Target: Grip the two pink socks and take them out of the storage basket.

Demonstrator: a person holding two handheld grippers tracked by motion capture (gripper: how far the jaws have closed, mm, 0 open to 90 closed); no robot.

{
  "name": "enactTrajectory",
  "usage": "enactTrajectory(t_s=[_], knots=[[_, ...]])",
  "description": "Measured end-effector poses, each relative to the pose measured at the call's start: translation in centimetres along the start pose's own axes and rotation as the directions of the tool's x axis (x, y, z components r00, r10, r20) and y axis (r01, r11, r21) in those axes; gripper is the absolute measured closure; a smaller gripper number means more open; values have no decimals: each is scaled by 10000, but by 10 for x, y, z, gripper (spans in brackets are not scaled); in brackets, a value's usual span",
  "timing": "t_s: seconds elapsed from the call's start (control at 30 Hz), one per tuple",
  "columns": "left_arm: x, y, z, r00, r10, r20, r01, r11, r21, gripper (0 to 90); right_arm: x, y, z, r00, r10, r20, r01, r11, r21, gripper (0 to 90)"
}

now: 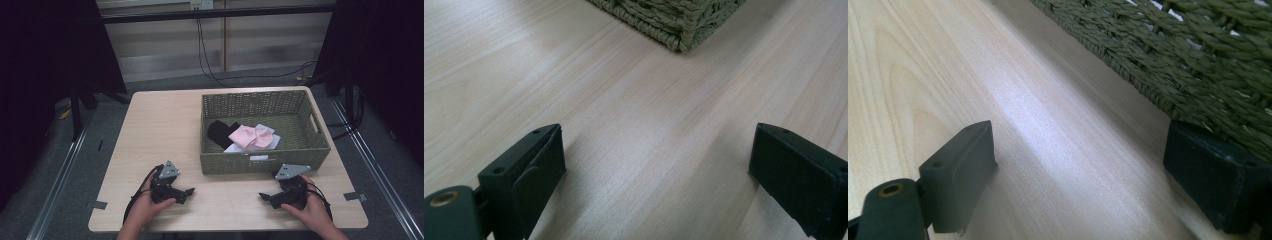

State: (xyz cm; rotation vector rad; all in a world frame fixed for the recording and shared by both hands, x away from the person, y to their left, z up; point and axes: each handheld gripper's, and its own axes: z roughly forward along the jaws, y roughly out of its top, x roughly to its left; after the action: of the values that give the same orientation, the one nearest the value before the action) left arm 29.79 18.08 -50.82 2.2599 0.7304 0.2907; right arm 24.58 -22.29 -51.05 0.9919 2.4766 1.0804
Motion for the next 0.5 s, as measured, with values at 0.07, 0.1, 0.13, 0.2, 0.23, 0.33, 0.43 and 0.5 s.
enactTrajectory(t_s=[0.07, 0.1, 0.13, 0.2, 0.23, 0.33, 0.43, 0.5], knots=[[0, 0, 0, 10000, 17, 3, -17, 10000, 14, 72, 0, 0, 0, 10000, 11, 11, -11, 10000, 5, 126], [0, 0, 0, 10000, 20, 4, -20, 10000, 17, 72, 0, 0, 0, 10000, 14, 10, -14, 10000, 4, 126], [0, 0, 0, 10000, 18, 4, -18, 10000, 14, 72, 0, 0, 0, 10000, 13, 12, -13, 10000, 4, 126], [0, 0, 0, 10000, 18, 4, -18, 10000, 16, 72, 0, 0, 0, 10000, 12, 17, -12, 10000, 6, 126], [0, 0, 0, 10000, 17, 4, -17, 10000, 16, 72, 0, 0, 0, 10000, 12, 15, -12, 10000, 7, 127], [0, 0, 0, 10000, 18, 4, -18, 10000, 16, 72, 0, 0, 0, 10000, 8, 7, -8, 10000, 16, 128], [0, 0, 0, 10000, 19, 4, -19, 10000, 17, 72, -1, 3, -1, 10000, -10, 8, 10, 9994, 336, 133], [0, 0, 0, 10000, 19, 3, -19, 10000, 15, 72, -1, 7, -2, 10000, -6, -95, 12, 9979, 645, 143]])
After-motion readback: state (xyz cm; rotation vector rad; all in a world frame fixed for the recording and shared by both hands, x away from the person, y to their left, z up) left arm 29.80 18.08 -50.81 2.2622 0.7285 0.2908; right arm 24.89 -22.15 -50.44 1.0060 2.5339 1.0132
